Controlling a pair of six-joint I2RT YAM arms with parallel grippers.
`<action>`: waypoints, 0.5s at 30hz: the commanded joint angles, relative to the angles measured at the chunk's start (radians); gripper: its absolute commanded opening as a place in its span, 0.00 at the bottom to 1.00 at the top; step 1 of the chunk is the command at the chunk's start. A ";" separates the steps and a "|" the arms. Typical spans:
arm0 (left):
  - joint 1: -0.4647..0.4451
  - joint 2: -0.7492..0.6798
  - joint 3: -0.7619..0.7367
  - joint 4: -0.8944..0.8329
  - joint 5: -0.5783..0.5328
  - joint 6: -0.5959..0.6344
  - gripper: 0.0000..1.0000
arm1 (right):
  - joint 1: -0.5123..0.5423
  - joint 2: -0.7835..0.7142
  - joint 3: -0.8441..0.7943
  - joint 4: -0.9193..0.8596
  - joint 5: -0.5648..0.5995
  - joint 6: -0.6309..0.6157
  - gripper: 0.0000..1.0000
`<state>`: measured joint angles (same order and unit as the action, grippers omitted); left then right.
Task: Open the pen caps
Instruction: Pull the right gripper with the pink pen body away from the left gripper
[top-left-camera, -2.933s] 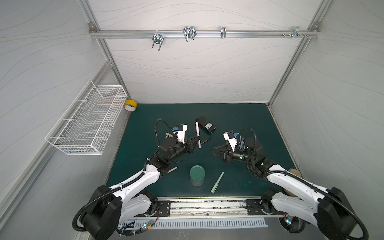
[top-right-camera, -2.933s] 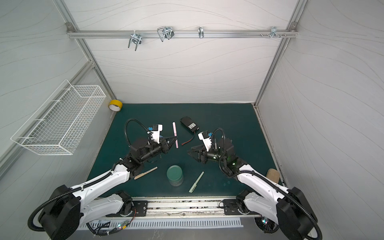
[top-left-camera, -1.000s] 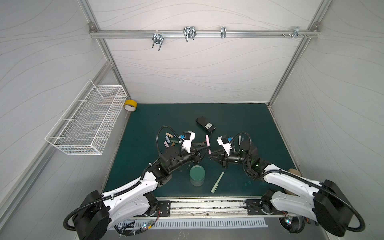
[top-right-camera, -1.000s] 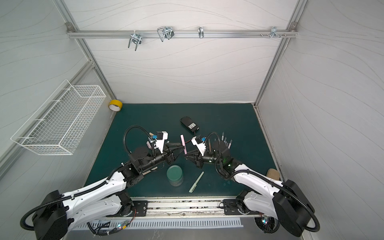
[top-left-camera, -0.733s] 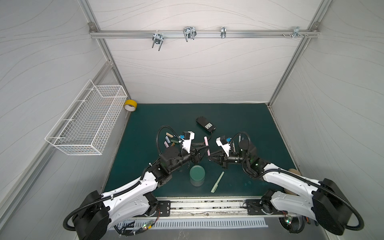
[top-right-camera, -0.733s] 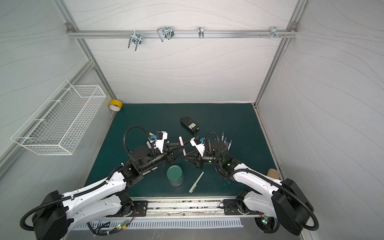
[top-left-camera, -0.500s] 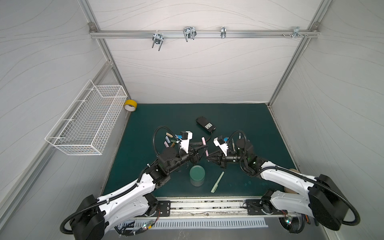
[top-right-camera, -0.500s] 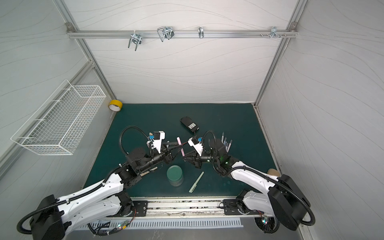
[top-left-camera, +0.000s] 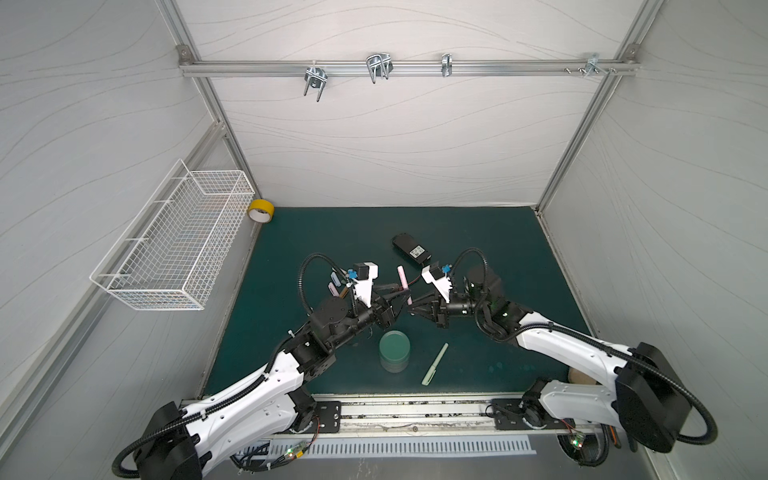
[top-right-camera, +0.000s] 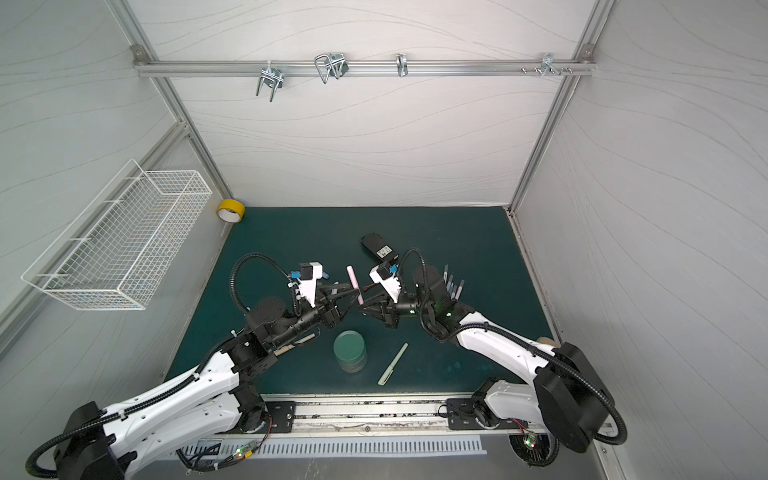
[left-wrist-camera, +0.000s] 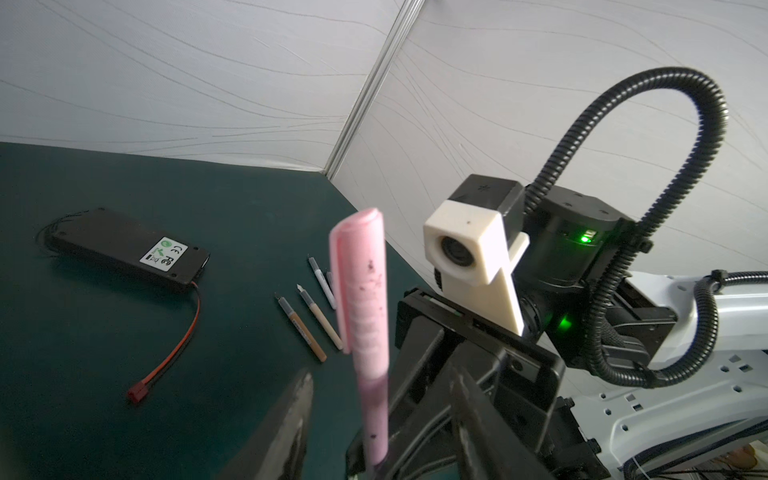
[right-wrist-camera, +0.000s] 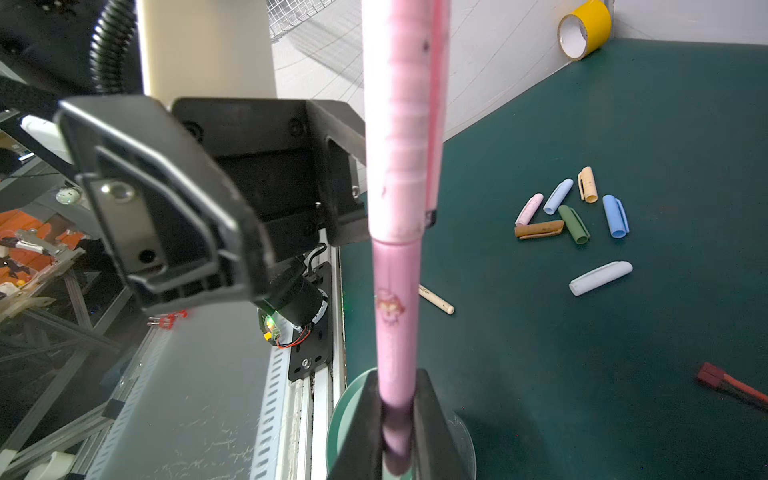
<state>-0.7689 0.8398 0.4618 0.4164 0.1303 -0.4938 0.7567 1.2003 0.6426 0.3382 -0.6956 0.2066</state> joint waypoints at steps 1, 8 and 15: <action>-0.005 0.005 0.038 -0.021 -0.037 -0.008 0.54 | 0.007 -0.062 -0.036 -0.022 -0.001 -0.059 0.00; -0.006 0.017 0.032 -0.002 -0.008 0.004 0.54 | 0.009 -0.085 -0.116 0.074 0.005 -0.041 0.00; -0.004 0.027 0.028 0.032 0.010 0.014 0.52 | 0.012 -0.067 -0.115 0.067 -0.005 -0.041 0.00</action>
<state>-0.7731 0.8608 0.4625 0.3935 0.1299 -0.4911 0.7589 1.1309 0.5297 0.3698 -0.6865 0.1856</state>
